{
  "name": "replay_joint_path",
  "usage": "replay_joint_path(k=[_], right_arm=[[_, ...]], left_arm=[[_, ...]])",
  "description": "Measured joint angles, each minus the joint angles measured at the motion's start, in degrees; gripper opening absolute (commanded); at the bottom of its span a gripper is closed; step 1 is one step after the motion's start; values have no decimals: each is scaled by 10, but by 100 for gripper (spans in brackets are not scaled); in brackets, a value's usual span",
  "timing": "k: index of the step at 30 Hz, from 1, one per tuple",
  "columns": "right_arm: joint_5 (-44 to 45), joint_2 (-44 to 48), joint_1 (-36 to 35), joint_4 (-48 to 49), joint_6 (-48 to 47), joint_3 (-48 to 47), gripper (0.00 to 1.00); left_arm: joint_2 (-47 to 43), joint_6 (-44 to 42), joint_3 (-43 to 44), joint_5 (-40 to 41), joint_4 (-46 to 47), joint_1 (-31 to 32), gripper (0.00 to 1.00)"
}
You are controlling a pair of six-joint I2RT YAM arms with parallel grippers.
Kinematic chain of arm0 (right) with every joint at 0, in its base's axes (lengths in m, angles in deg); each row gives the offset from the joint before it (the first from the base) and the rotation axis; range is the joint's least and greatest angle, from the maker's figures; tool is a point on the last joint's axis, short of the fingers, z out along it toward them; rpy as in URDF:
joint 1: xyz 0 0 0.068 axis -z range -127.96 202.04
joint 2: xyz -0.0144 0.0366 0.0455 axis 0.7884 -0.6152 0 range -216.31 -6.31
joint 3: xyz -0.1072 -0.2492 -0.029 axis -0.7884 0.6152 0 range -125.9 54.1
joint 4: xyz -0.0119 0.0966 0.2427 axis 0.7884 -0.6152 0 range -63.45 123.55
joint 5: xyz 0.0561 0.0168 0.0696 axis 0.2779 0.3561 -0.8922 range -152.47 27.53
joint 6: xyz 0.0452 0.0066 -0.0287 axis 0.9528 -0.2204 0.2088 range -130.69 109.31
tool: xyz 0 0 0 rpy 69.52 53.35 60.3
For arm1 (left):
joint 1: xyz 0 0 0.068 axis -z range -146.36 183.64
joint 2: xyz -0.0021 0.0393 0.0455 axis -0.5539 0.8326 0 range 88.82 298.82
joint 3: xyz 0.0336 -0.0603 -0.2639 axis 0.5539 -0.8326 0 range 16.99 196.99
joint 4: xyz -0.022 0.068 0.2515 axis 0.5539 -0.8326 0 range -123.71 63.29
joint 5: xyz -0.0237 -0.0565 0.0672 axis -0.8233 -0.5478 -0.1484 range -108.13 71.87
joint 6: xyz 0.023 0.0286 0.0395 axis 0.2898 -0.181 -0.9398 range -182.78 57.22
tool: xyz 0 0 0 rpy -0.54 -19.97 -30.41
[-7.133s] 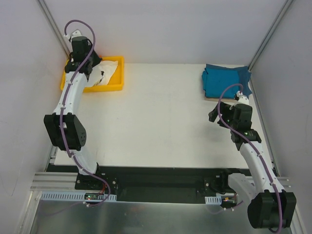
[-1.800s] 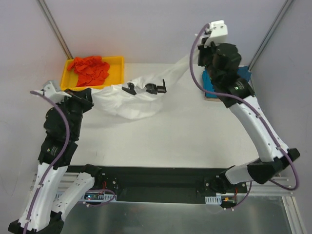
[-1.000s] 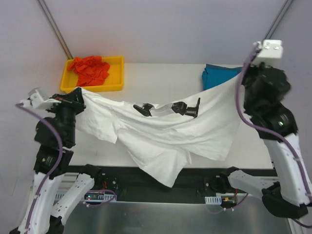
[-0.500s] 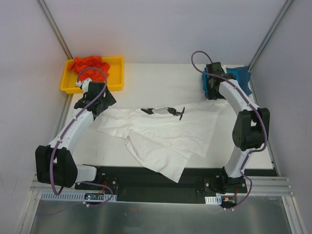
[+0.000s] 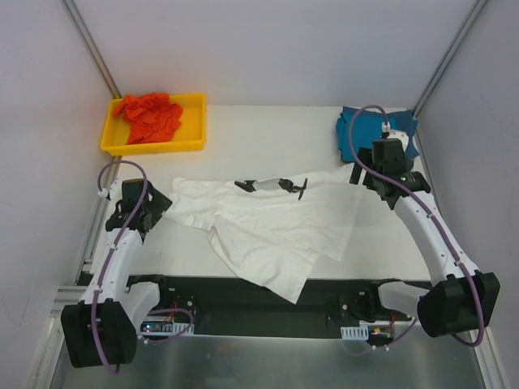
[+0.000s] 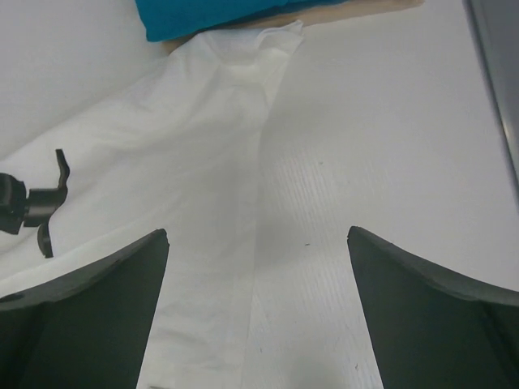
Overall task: Fold and stack the t-shirts
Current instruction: Flatten the tshirt out
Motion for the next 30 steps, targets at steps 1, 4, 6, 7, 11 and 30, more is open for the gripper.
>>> replay_joint_path(k=[1, 4, 6, 7, 11, 30], right_arm=[[-13, 3, 0, 0, 3, 5, 96], [-45, 13, 0, 0, 10, 24, 96], [-59, 21, 0, -3, 14, 33, 96], [-66, 24, 0, -5, 15, 34, 96], [-84, 46, 0, -10, 21, 35, 96], [-91, 99, 0, -55, 29, 35, 96]], left_arm=[[5, 4, -7, -9, 3, -4, 94], [30, 14, -17, -36, 24, -18, 75], [61, 20, -19, -56, 44, -30, 62], [80, 23, -19, -65, 53, -37, 57], [142, 32, -19, -87, 76, -57, 42], [272, 37, 9, -188, 182, -67, 0]])
